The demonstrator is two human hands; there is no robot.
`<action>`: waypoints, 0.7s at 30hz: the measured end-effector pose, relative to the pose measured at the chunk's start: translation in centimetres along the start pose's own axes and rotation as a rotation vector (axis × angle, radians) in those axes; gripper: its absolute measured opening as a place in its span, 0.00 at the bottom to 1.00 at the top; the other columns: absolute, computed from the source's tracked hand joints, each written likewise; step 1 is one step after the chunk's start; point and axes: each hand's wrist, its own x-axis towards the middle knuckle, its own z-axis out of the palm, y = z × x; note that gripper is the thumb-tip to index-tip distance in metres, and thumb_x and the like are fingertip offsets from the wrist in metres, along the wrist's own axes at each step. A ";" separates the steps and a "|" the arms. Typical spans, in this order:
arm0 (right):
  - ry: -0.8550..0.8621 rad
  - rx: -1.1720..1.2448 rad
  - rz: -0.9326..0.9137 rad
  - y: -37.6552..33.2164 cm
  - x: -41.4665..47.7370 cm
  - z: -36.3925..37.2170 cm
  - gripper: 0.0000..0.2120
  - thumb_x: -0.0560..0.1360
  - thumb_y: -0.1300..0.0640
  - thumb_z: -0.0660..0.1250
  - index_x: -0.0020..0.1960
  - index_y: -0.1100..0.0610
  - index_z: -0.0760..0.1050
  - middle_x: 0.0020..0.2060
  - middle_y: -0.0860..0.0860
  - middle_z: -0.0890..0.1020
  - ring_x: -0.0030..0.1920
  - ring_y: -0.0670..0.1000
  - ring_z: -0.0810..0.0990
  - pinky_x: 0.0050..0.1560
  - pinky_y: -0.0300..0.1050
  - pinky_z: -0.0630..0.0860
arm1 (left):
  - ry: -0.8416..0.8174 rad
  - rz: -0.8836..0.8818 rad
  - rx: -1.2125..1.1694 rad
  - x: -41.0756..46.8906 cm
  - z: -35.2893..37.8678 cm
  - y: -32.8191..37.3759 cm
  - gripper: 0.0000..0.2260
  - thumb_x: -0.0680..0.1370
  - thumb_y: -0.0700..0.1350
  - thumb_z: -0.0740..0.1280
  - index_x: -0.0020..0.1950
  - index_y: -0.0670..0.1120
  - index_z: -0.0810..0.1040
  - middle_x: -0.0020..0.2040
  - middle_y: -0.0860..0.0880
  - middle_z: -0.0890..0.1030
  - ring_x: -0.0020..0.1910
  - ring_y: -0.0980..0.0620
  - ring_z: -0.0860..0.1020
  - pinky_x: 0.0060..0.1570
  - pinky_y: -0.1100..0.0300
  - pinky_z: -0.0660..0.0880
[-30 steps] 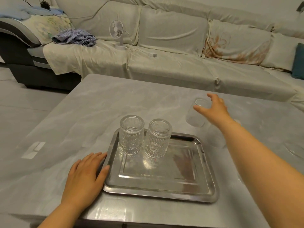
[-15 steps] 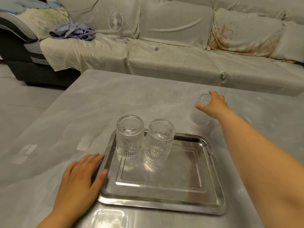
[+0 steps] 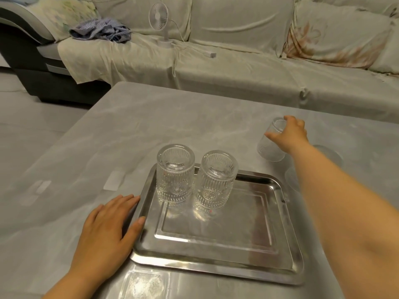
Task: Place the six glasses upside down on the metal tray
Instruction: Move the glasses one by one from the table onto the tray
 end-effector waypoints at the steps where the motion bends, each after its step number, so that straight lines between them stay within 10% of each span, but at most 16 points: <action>1: 0.003 0.008 0.005 0.0 0.0 0.0 0.33 0.71 0.54 0.67 0.69 0.59 0.55 0.70 0.60 0.57 0.68 0.62 0.60 0.66 0.55 0.61 | -0.002 -0.001 0.001 0.0 0.0 0.0 0.35 0.65 0.66 0.45 0.65 0.51 0.69 0.67 0.49 0.72 0.69 0.50 0.65 0.69 0.49 0.56; 12: 0.134 0.287 -0.129 -0.6 -4.0 -2.5 0.36 0.68 0.57 0.70 0.70 0.53 0.54 0.69 0.57 0.58 0.67 0.57 0.63 0.63 0.49 0.64 | -0.029 -0.003 -0.022 -0.1 -0.6 0.3 0.26 0.70 0.59 0.51 0.64 0.50 0.69 0.66 0.48 0.74 0.68 0.48 0.67 0.69 0.47 0.58; 21: -0.217 0.154 -0.381 -0.4 -11.2 -4.1 0.40 0.65 0.59 0.73 0.70 0.52 0.54 0.68 0.57 0.63 0.59 0.47 0.65 0.59 0.40 0.62 | -0.047 -0.012 -0.032 -0.4 -0.8 0.7 0.19 0.75 0.50 0.60 0.65 0.49 0.68 0.67 0.47 0.73 0.67 0.47 0.67 0.69 0.48 0.57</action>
